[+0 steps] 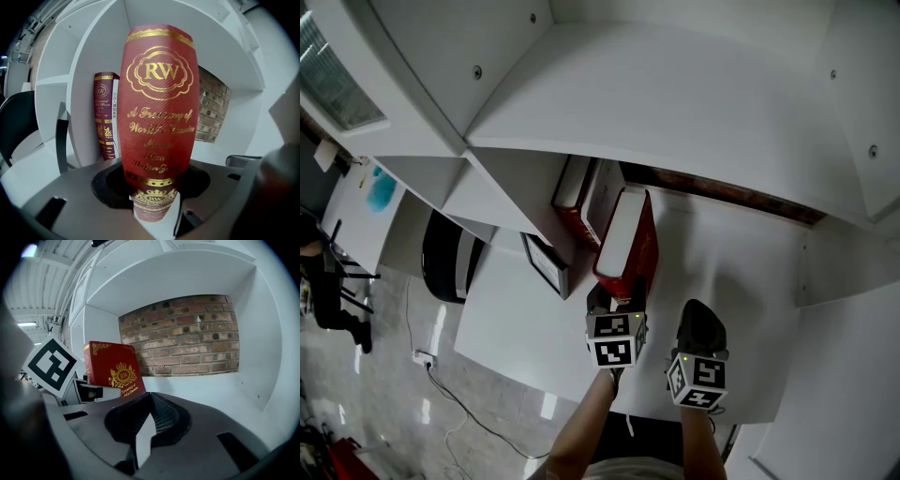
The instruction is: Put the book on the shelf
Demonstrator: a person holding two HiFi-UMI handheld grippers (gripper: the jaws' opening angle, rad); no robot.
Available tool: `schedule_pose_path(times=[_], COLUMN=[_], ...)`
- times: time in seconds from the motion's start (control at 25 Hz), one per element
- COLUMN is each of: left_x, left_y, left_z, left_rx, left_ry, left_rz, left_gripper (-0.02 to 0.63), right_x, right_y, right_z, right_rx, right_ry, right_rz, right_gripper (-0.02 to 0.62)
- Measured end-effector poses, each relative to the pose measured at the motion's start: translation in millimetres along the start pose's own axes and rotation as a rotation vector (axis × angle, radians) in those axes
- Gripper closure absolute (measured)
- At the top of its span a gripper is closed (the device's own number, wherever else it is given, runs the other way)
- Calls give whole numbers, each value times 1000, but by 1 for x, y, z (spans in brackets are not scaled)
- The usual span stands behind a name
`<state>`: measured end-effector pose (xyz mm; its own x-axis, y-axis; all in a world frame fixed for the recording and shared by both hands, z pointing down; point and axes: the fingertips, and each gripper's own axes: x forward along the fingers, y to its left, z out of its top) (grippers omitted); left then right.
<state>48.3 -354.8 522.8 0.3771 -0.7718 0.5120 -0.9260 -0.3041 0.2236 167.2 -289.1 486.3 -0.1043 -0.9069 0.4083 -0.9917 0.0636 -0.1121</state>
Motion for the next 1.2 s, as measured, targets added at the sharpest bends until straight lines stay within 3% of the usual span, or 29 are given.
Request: schedule_pose_path(times=[0.6, 1.2], left_x=[20, 38], left_y=[5, 11], left_z=[7, 17], left_rx=[56, 54], left_ry=[-53, -79], left_rz=[51, 51], left_gripper=[364, 364], right_x=[2, 6], right_y=[-6, -10], right_z=[-6, -12], right_rx=[13, 8], right_ry=[12, 31], right_rz=[-2, -4], right_gripper=[578, 578])
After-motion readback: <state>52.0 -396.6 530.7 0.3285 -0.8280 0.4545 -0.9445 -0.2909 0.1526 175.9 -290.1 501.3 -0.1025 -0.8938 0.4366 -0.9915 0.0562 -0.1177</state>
